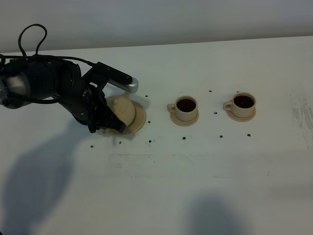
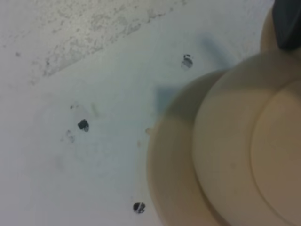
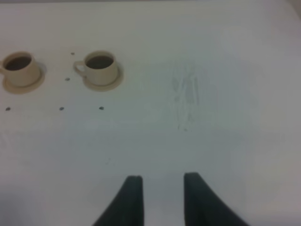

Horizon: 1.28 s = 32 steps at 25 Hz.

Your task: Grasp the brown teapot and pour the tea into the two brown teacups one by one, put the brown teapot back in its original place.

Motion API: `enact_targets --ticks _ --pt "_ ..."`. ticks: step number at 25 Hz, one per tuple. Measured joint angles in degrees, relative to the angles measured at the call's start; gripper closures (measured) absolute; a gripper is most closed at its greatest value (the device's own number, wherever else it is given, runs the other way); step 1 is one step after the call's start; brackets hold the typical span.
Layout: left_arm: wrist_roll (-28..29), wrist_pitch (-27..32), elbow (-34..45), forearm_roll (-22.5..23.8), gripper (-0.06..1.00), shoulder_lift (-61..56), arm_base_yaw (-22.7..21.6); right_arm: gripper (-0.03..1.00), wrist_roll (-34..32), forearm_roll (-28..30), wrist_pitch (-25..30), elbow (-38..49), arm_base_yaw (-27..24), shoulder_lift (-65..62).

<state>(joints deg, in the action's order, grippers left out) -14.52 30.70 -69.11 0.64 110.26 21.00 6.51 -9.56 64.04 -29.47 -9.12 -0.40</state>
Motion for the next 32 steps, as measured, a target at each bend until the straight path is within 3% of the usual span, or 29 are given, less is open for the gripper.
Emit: enact_targets --ticks 9,17,26,32 --pt "-0.83 0.72 0.0 -1.13 0.47 -0.2 0.11 0.74 0.0 0.0 0.0 0.0 0.0 0.0" --pt "-0.77 3.41 -0.78 -0.18 0.43 -8.99 0.44 0.74 0.0 0.0 0.0 0.0 0.0 0.0" --pt "0.44 11.37 -5.61 2.06 0.43 -12.77 -12.94 0.74 0.0 0.0 0.0 0.0 0.0 0.0" --pt "4.81 14.73 -0.16 4.34 0.43 -24.57 -21.6 0.74 -0.01 0.0 0.0 0.0 0.0 0.0"
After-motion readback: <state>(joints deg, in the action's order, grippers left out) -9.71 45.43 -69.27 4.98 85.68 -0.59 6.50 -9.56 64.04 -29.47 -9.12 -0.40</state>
